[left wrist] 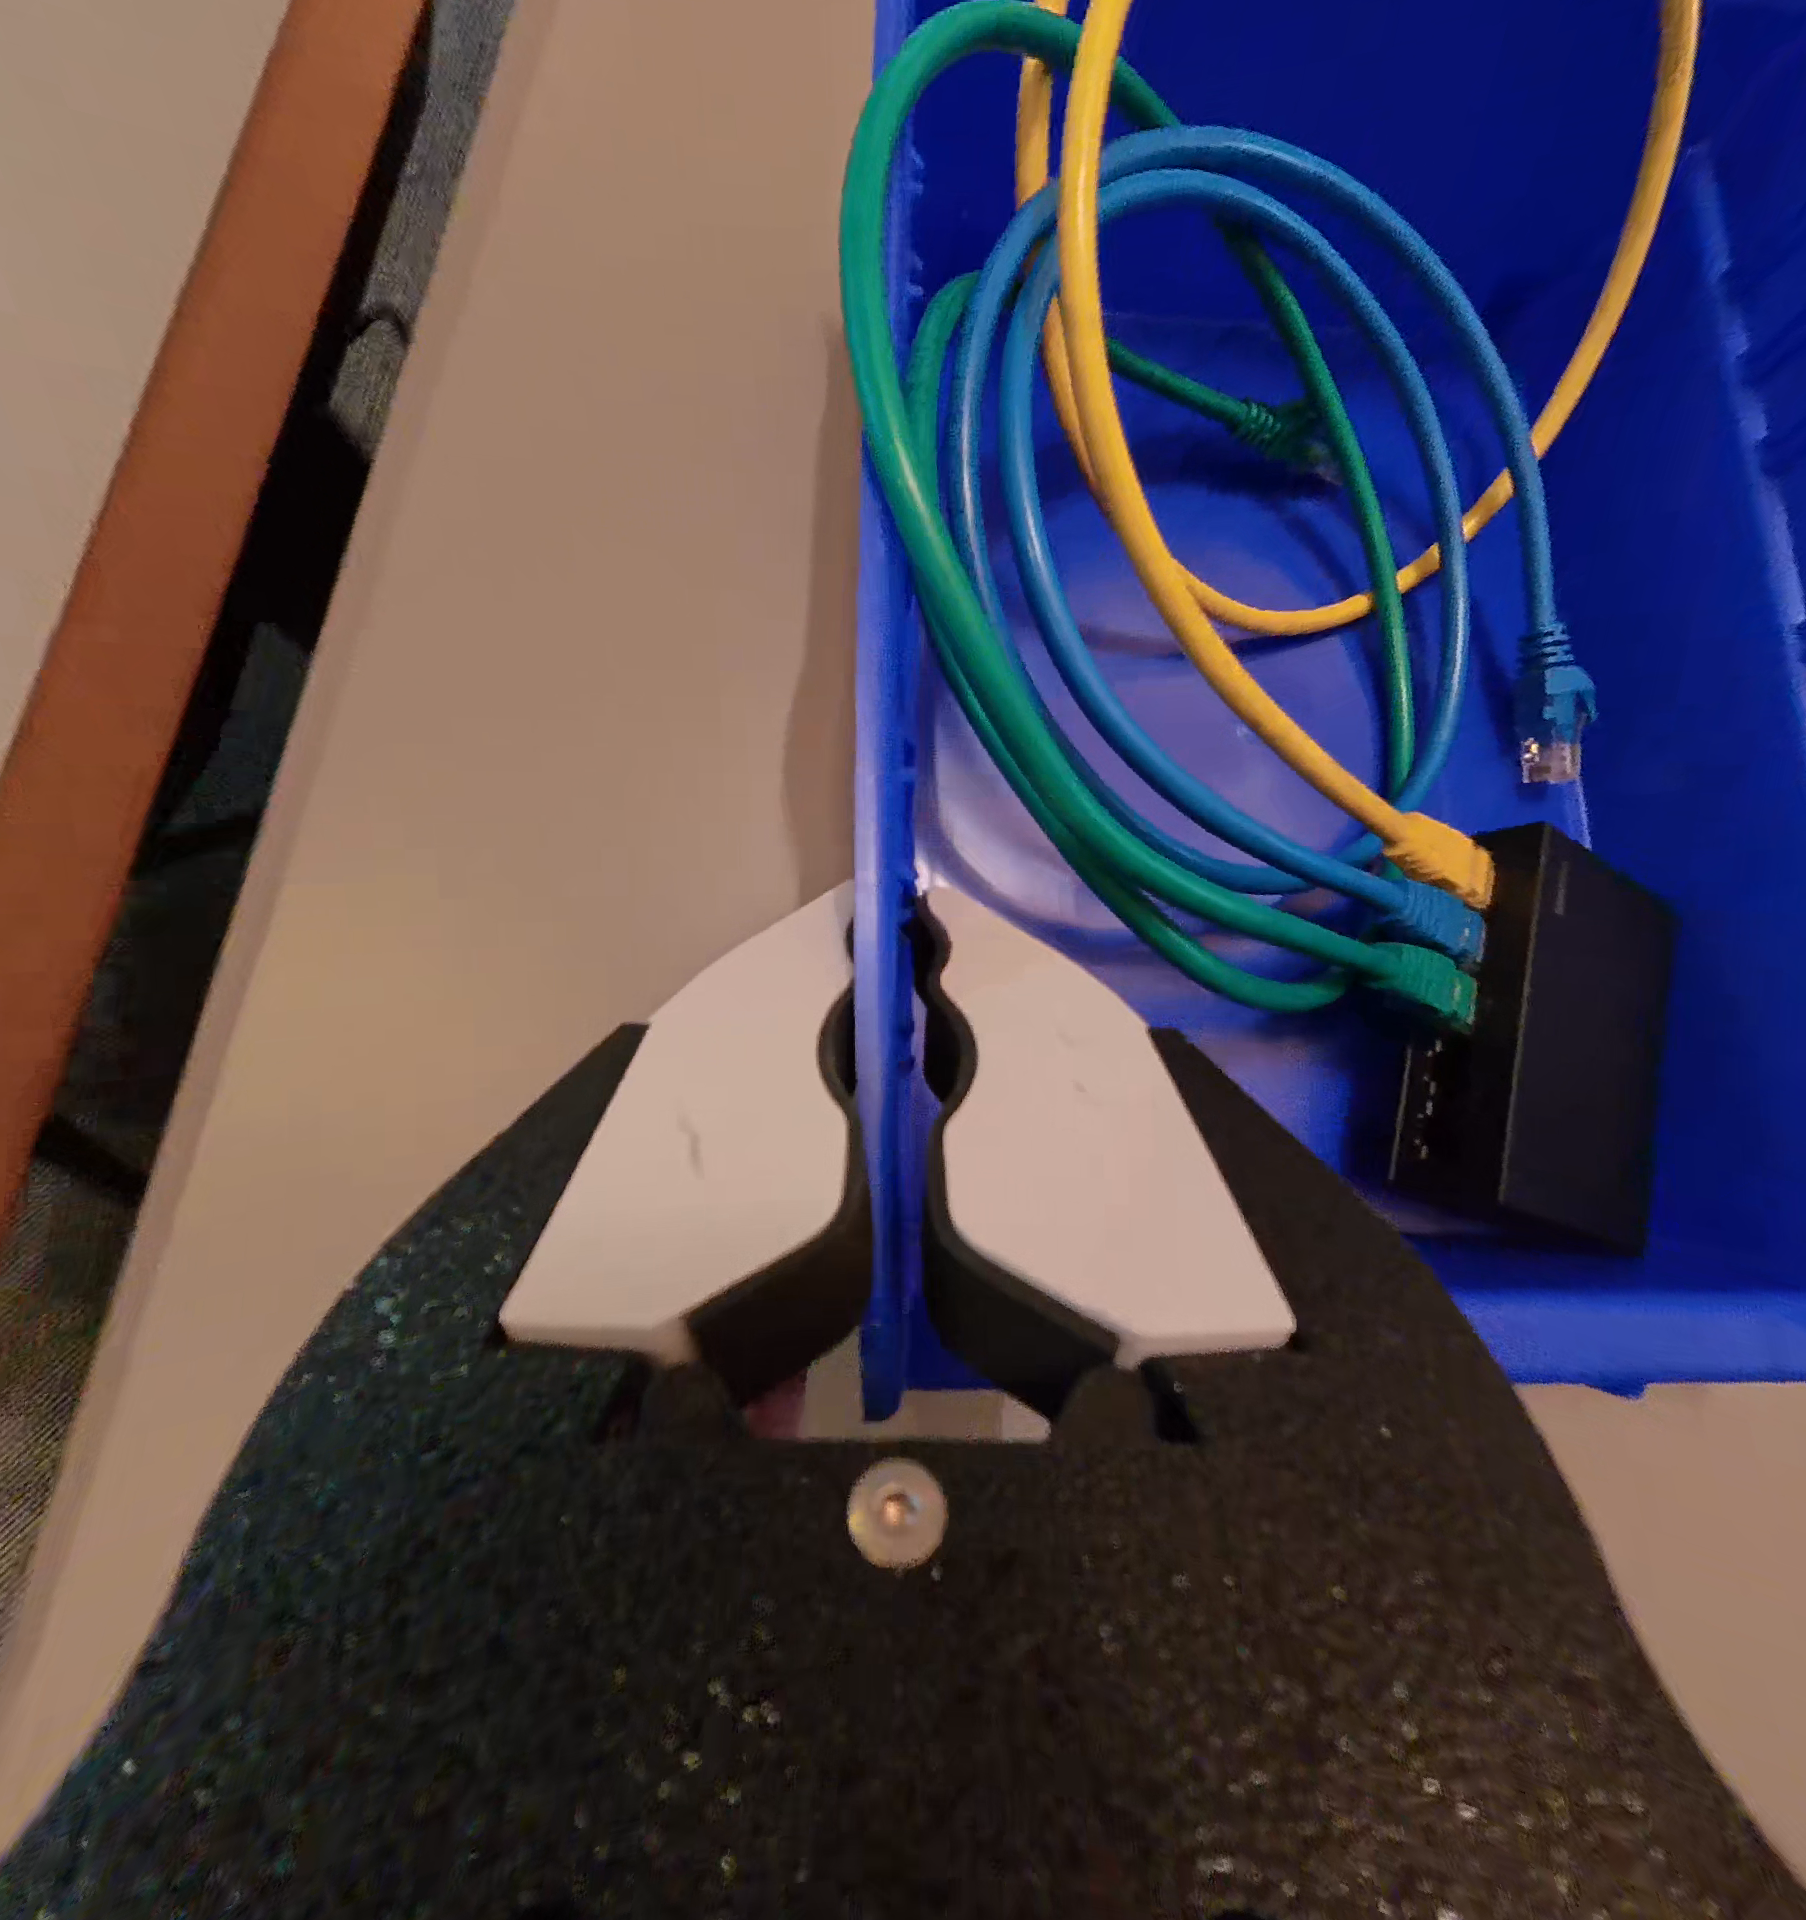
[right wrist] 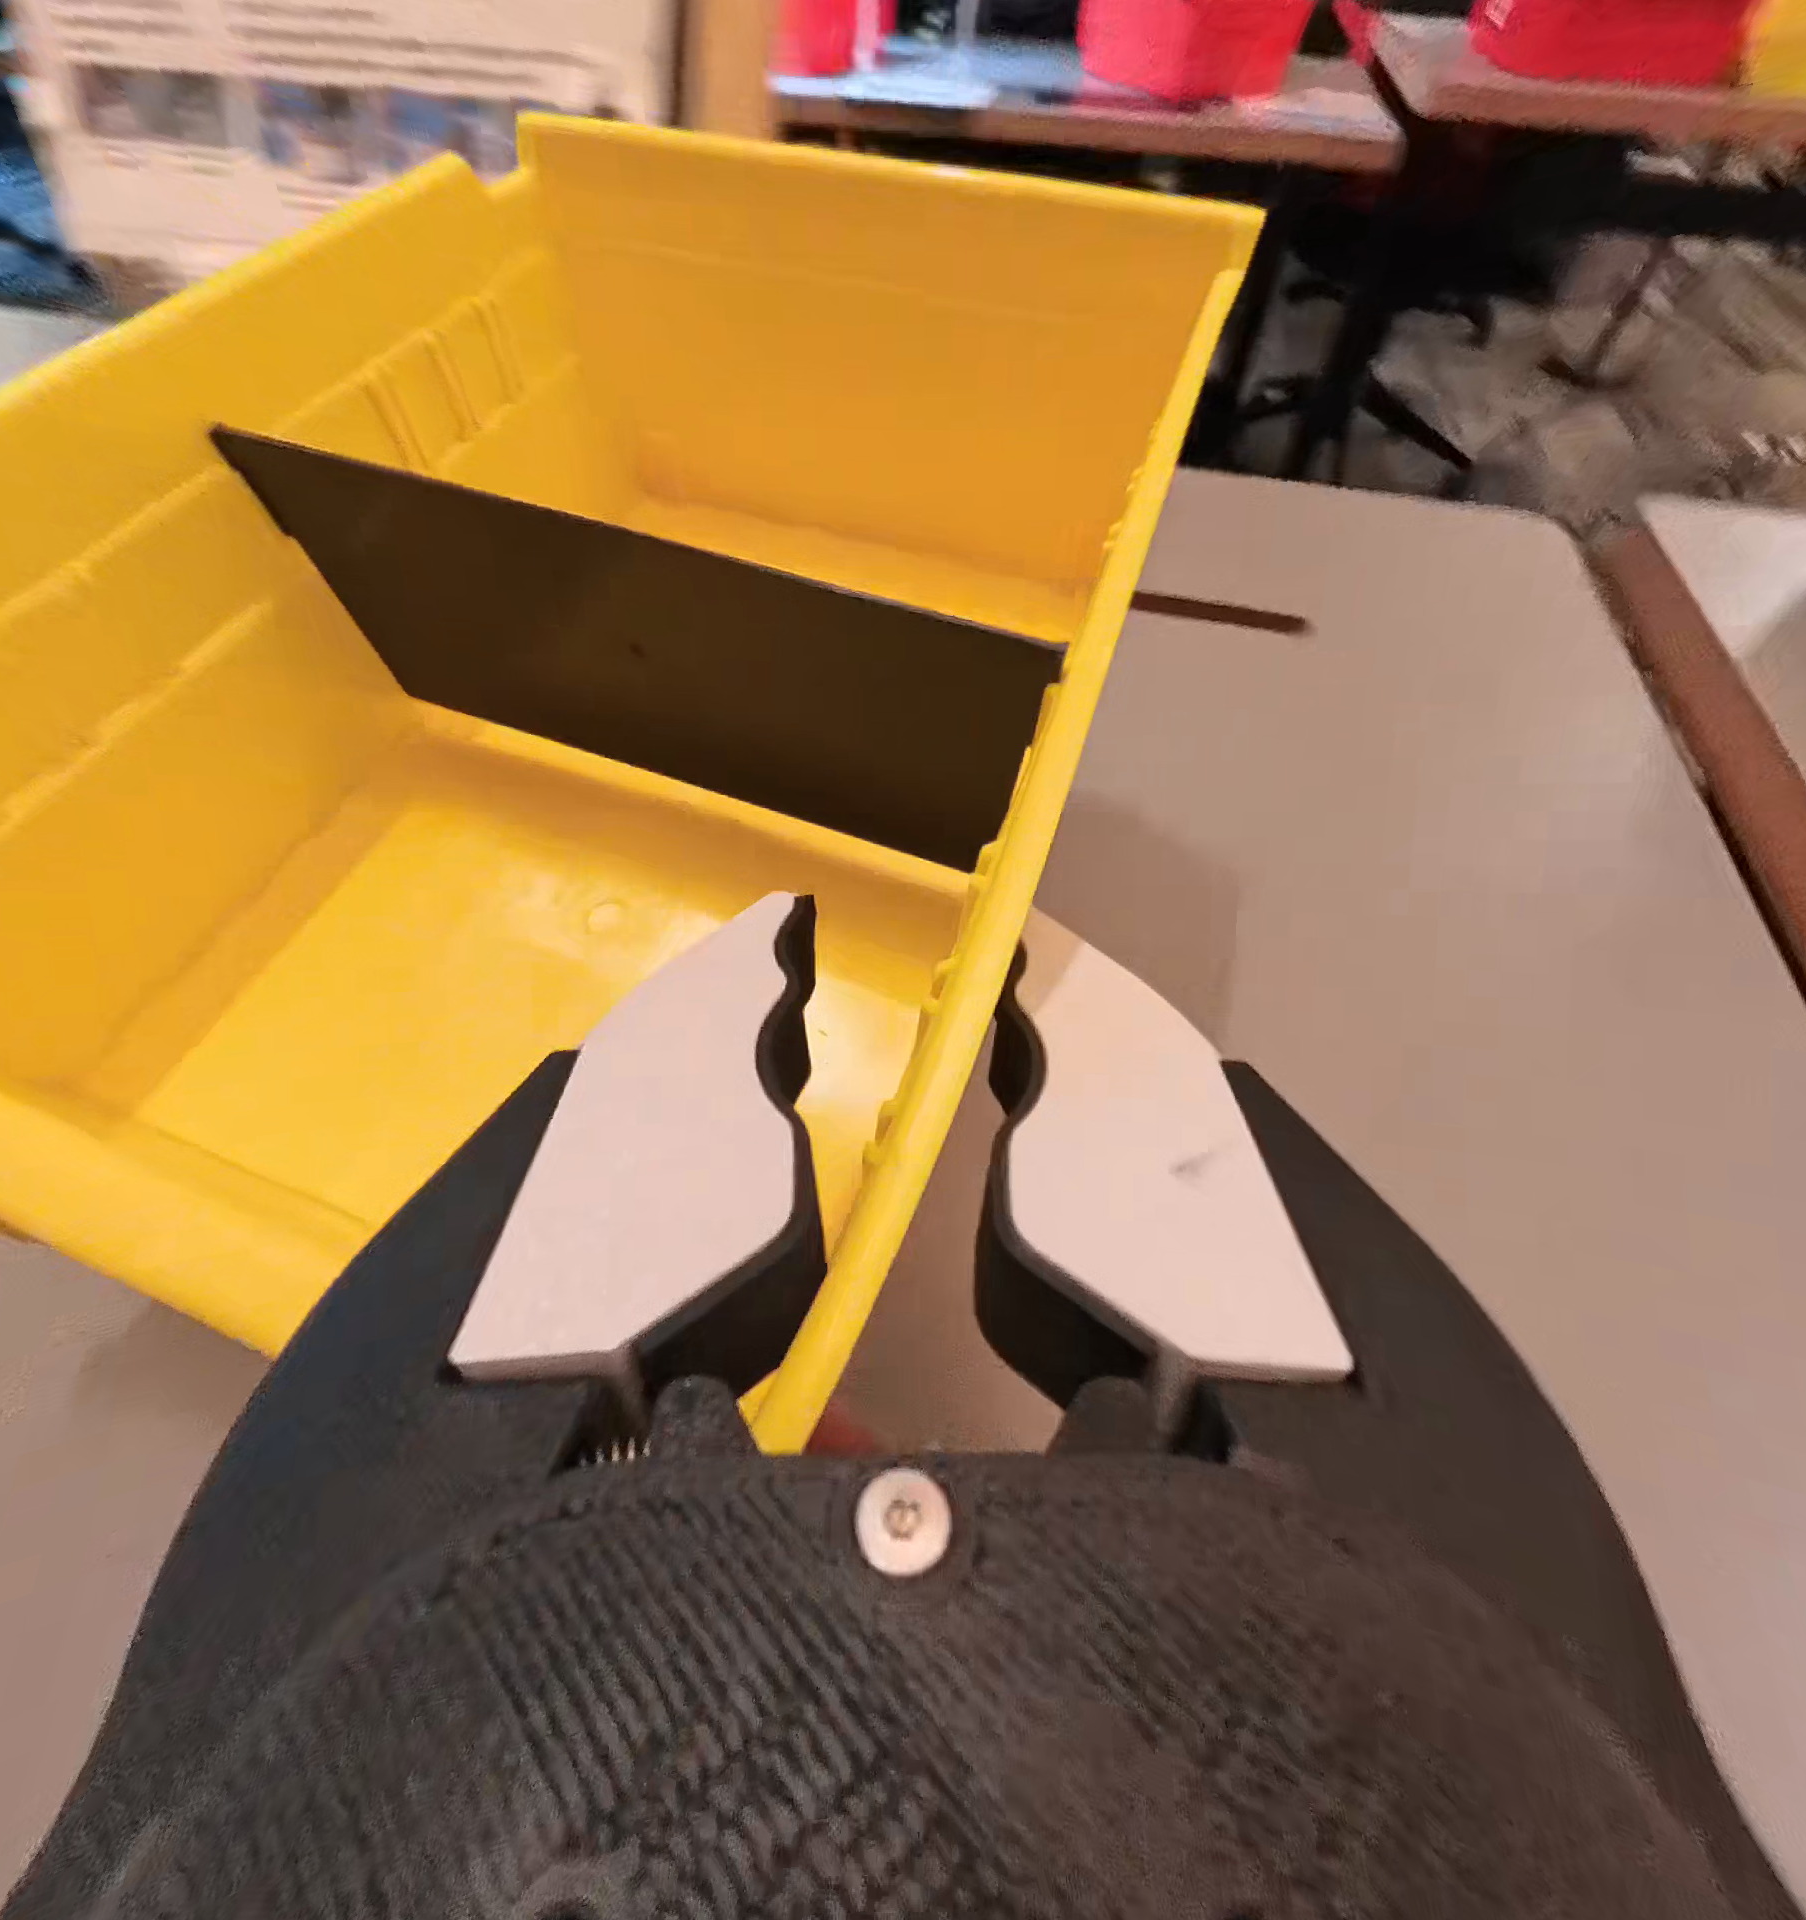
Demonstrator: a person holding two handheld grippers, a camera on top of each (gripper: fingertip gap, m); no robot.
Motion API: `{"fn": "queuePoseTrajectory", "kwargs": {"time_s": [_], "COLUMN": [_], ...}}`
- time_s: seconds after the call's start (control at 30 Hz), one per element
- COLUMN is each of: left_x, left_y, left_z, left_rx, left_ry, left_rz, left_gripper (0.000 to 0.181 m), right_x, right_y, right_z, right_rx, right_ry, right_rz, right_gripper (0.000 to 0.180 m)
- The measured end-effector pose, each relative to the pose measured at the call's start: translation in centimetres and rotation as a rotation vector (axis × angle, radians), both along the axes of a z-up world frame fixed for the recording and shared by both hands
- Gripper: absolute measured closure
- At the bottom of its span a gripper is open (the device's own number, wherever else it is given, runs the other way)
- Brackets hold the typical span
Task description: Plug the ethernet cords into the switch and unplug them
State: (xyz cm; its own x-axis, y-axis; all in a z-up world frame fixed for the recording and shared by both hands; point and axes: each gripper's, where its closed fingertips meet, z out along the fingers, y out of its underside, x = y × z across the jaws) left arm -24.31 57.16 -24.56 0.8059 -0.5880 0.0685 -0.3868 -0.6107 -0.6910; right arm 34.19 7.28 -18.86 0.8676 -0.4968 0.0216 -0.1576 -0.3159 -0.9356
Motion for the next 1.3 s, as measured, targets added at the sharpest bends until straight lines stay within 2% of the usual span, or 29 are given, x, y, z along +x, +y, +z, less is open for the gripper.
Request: {"fn": "queuePoseTrajectory", "kwargs": {"time_s": [0.03, 0.17, 0.3, 0.57, 0.67, 0.77, 0.83, 0.87, 0.9, 0.93, 0.97, 1.0, 1.07, 1.2, 1.27, 1.3], "left_x": [1.9, 8.9, 13.6, 15.7, 15.2, 15.3, 16.0, 16.8, 17.5, 18.1, 18.5, 18.7, 19.3, 21.8, 22.1, 21.9], "left_y": [0.8, 3.5, 5.6, 6.8, 6.7, 6.5, 5.8, 5.0, 4.1, 3.1, 1.8, 0.9, -0.3, -3.3, -4.4, -4.6], "left_z": [0.0, -0.1, -0.2, -0.1, 0.4, 3.6, 6.2, 7.0, 7.4, 7.0, 6.0, 5.1, 4.0, 3.2, 2.0, 1.2], "left_rx": [0.006, 0.024, 0.023, 0.091, 0.2, 0.435, 0.596, 0.651, 0.682, 0.657, 0.56, 0.439, 0.179, -0.387, -0.622, -0.68], "left_ry": [-0.001, 0.01, 0.006, 0.078, 0.203, 0.338, 0.413, 0.433, 0.452, 0.471, 0.474, 0.459, 0.381, 0.051, 0.024, 0.053], "left_rz": [-0.008, -0.03, -0.029, -0.073, -0.183, -0.331, -0.447, -0.534, -0.621, -0.714, -0.801, -0.821, -0.756, -0.592, -0.547, -0.535], "left_gripper": [0.177, 0.177, 0.177, 0.175, 0.17, 0.15, 0.145, 0.141, 0.129, 0.123, 0.128, 0.127, 0.119, 0.117, 0.116, 0.116], "right_x": [1.9, 7.6, 10.9, 12.5, 11.8, 11.2, 9.3, 8.2, 6.9, 5.4, 3.8, 2.2, -0.8, -4.3, -4.9, -5.3], "right_y": [-1.2, -3.9, -4.4, -3.1, -3.4, -5.6, -6.7, -7.2, -7.5, -7.7, -7.7, -7.6, -6.9, -5.4, -5.3, -5.1], "right_z": [-0.4, -2.4, -4.7, -5.4, -5.2, -3.3, -1.8, -1.2, -0.6, -0.1, 0.4, 0.9, 1.3, 1.0, 1.0, 1.1], "right_rx": [0.003, -0.044, -0.089, -0.1, -0.108, -0.155, -0.175, -0.182, -0.181, -0.172, -0.149, -0.106, -0.017, 0.016, 0.02, 0.037], "right_ry": [0.024, 0.067, 0.119, 0.087, 0.084, -0.055, -0.146, -0.183, -0.214, -0.236, -0.248, -0.252, -0.235, -0.174, -0.162, -0.152], "right_rz": [-0.034, -0.114, -0.149, -0.093, -0.075, -0.156, -0.168, -0.178, -0.175, -0.166, -0.155, -0.143, -0.095, 0.011, 0.014, 0.025], "right_gripper": [0.148, 0.147, 0.146, 0.142, 0.134, 0.118, 0.092, 0.091, 0.09, 0.088, 0.088, 0.09, 0.096, 0.099, 0.099, 0.099]}}
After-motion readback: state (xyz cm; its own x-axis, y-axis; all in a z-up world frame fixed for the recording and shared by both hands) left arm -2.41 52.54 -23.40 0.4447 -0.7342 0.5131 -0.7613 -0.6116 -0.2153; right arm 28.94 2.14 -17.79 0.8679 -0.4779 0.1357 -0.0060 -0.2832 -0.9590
